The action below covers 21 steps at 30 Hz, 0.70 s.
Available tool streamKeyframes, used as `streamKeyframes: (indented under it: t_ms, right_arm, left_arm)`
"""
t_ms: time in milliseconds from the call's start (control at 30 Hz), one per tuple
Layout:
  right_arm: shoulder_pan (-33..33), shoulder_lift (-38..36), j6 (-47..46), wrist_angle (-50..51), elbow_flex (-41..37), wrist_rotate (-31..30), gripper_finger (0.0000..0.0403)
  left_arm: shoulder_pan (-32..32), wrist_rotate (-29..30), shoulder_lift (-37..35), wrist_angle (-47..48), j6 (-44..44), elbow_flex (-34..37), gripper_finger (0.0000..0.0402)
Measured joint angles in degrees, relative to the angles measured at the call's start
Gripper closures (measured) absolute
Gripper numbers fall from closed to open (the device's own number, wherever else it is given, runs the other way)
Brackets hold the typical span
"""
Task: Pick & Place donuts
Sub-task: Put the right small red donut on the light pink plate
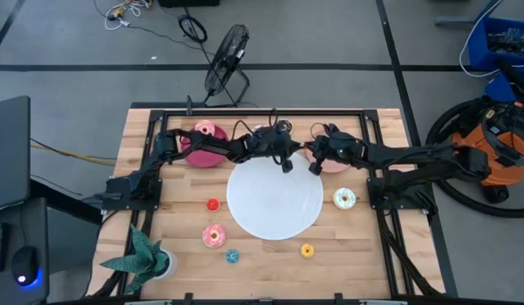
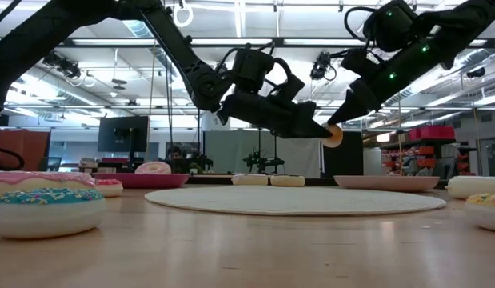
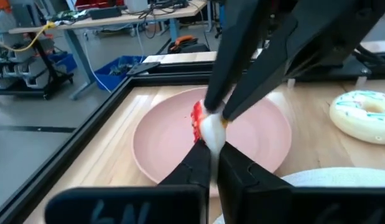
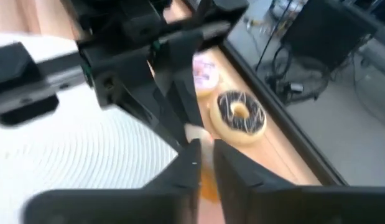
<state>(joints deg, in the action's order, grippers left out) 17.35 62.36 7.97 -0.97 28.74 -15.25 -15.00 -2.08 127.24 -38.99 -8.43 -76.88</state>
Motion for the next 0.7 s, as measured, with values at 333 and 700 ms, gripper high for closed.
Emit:
streamKeyframes:
  t_ms: [333,700]
  right_arm:
    - [0.1,0.0,1.6,18.9,5.3,-0.8,0.0234]
    - [0.1,0.7,6.7,15.7,5.2,1.7,0.0369]
  left_arm:
    - [0.5,-0.1,0.0,-0.1,-4.6,0.0,0.0386]
    - [1.2,-0.1,0.0,-0.1,-4.7,0.0,0.0383]
